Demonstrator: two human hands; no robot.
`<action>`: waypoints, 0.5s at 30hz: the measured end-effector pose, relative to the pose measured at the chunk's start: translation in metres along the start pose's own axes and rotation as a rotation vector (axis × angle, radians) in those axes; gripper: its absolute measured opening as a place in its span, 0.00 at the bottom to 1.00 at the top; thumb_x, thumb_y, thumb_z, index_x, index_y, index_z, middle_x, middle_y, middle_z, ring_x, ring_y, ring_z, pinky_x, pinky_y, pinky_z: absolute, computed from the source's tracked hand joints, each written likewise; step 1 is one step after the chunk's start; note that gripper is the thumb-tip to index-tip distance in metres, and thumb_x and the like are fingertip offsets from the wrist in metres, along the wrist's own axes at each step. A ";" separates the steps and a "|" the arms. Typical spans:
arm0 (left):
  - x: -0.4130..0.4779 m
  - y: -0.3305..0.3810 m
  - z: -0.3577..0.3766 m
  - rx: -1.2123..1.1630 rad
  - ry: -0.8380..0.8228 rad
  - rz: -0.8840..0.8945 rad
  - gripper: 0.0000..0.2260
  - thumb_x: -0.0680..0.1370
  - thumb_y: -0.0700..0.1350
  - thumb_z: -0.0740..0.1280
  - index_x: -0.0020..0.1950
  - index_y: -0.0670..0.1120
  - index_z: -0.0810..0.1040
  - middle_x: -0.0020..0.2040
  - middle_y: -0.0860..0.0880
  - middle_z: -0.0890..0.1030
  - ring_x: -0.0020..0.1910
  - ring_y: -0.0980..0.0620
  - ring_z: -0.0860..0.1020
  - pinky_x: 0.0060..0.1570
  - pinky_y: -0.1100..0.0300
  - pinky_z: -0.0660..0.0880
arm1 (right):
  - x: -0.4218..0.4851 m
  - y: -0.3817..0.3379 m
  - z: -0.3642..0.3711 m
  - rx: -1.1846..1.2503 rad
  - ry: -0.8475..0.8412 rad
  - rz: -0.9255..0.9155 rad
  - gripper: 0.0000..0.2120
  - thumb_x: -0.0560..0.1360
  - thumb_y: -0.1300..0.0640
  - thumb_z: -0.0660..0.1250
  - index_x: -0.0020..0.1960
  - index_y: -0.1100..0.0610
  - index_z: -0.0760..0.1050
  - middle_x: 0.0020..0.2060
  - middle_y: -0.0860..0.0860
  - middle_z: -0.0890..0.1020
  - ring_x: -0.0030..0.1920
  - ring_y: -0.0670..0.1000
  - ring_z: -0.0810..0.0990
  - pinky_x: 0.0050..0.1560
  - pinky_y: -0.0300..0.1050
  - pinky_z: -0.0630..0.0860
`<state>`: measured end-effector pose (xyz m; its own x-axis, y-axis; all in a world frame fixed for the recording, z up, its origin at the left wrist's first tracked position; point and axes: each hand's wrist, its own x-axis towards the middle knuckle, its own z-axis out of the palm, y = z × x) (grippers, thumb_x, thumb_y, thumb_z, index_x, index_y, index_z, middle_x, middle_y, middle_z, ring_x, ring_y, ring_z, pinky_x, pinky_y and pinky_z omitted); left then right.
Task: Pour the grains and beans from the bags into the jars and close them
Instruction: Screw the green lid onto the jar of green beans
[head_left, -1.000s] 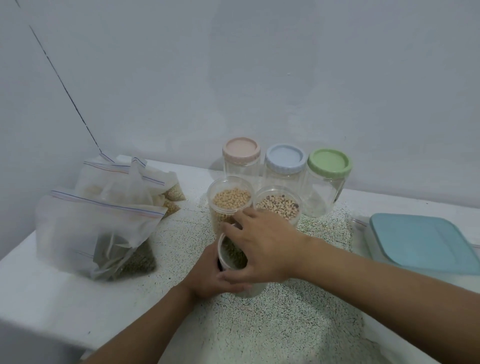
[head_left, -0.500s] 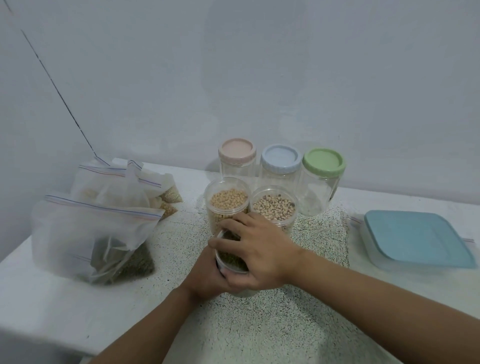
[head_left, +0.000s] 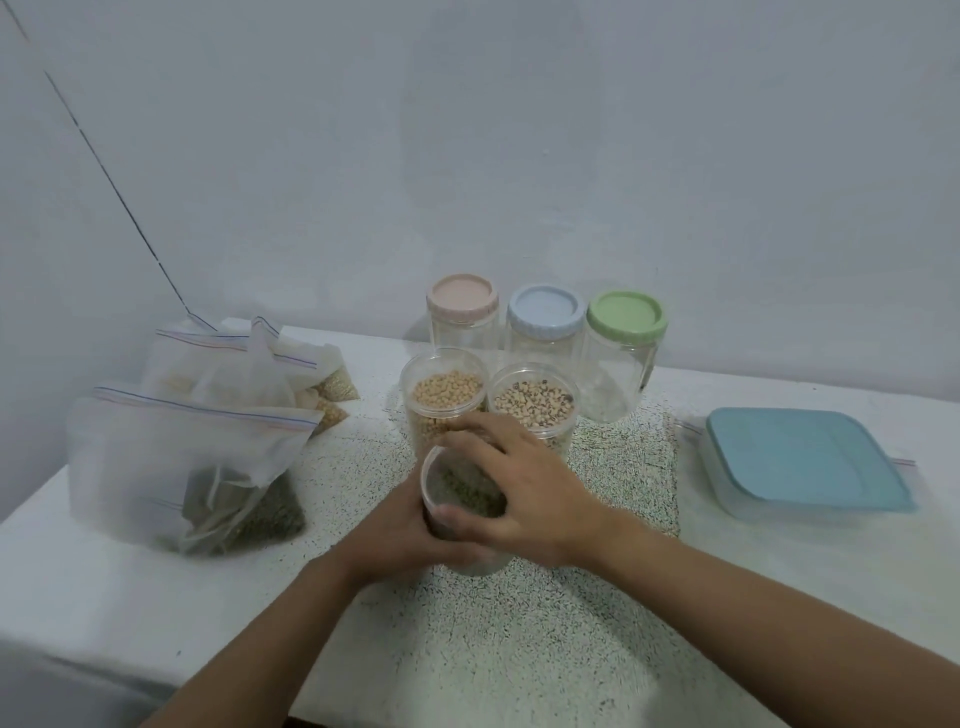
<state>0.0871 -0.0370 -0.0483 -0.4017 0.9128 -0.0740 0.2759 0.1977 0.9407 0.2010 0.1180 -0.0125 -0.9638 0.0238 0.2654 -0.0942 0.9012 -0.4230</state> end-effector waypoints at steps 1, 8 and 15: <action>-0.004 0.001 -0.006 -0.030 -0.004 -0.033 0.38 0.68 0.40 0.82 0.73 0.54 0.69 0.64 0.54 0.81 0.66 0.53 0.79 0.61 0.59 0.78 | -0.008 0.003 0.000 0.088 0.035 0.037 0.31 0.77 0.30 0.59 0.74 0.46 0.66 0.73 0.45 0.65 0.72 0.46 0.65 0.72 0.49 0.65; -0.028 0.019 -0.014 -0.379 0.023 -0.275 0.26 0.77 0.70 0.59 0.75 0.65 0.69 0.72 0.61 0.75 0.72 0.58 0.72 0.67 0.46 0.75 | -0.045 0.009 0.005 0.579 0.134 0.560 0.24 0.76 0.30 0.59 0.61 0.46 0.72 0.55 0.41 0.78 0.56 0.46 0.79 0.57 0.46 0.79; -0.024 0.035 0.026 -0.335 0.100 -0.307 0.13 0.81 0.65 0.56 0.65 0.73 0.68 0.65 0.65 0.74 0.66 0.59 0.73 0.59 0.52 0.80 | -0.053 -0.004 0.014 1.007 0.164 0.710 0.14 0.83 0.42 0.56 0.65 0.43 0.73 0.58 0.45 0.80 0.57 0.42 0.80 0.47 0.35 0.78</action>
<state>0.1293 -0.0422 -0.0222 -0.5075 0.7878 -0.3491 -0.1595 0.3122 0.9365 0.2491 0.1072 -0.0371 -0.8440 0.4893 -0.2196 0.2163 -0.0641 -0.9742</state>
